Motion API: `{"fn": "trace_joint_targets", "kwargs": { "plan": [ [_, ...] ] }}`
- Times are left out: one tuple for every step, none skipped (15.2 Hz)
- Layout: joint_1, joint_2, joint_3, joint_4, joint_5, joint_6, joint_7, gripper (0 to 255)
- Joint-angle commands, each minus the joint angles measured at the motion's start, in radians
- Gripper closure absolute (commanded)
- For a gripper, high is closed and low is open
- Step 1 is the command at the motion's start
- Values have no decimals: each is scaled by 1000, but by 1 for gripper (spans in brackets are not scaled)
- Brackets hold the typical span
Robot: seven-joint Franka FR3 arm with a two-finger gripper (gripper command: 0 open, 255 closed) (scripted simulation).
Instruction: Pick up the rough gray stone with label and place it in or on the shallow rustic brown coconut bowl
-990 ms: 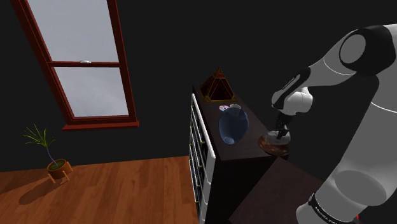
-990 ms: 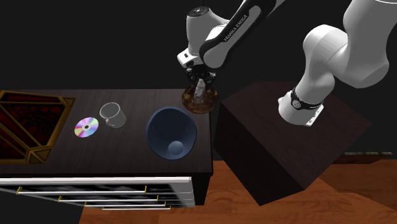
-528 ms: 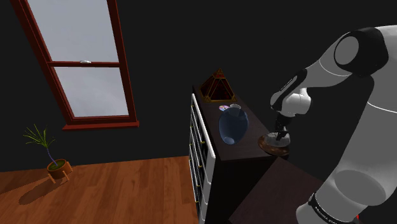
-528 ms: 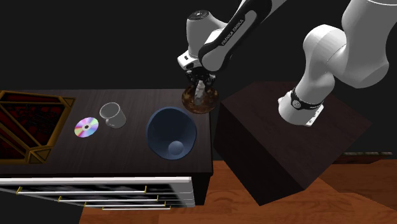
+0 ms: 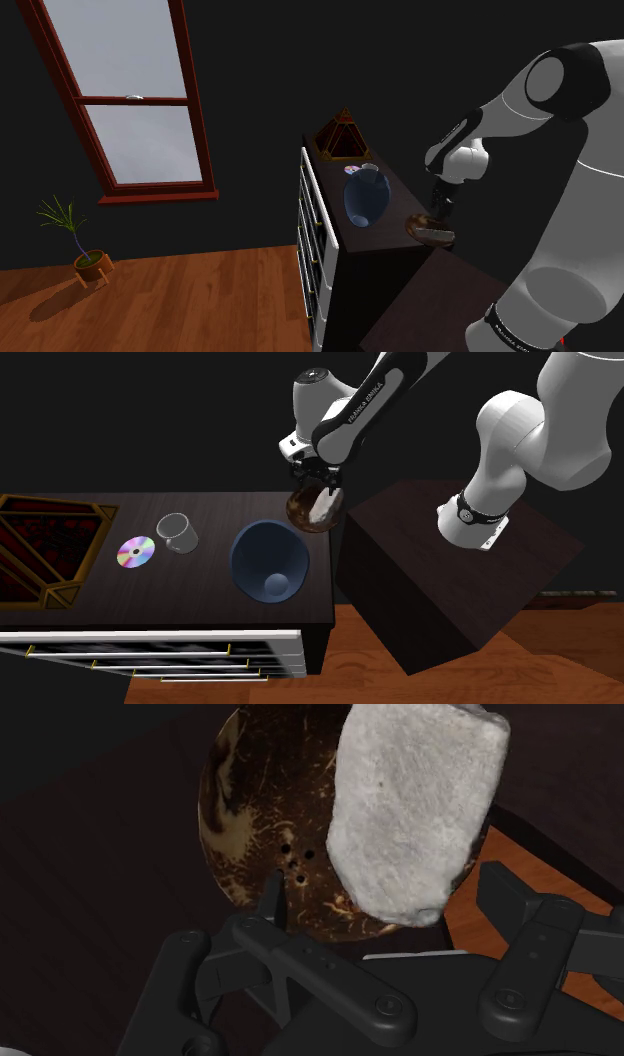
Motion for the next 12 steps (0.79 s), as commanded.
{"fn": "trace_joint_targets", "kwargs": {
  "plan": [
    [13,-40,-22,1,-52,-30,37,0],
    [24,-79,-40,5,-102,-62,72,0],
    [31,-118,-54,10,-148,-96,106,0],
    [32,-148,-58,16,-182,-123,130,0],
    [29,-148,-55,16,-182,-123,130,0],
    [28,-148,-55,16,-182,-123,130,0],
    [27,-148,-54,16,-183,-123,130,0],
    [27,-148,-54,16,-182,-123,130,0],
    [27,-148,-54,16,-182,-123,130,0],
    [27,-148,-54,16,-182,-123,130,0],
    [27,-148,-54,16,-182,-123,130,0],
    [27,-148,-54,16,-182,-123,130,0]
  ]
}}
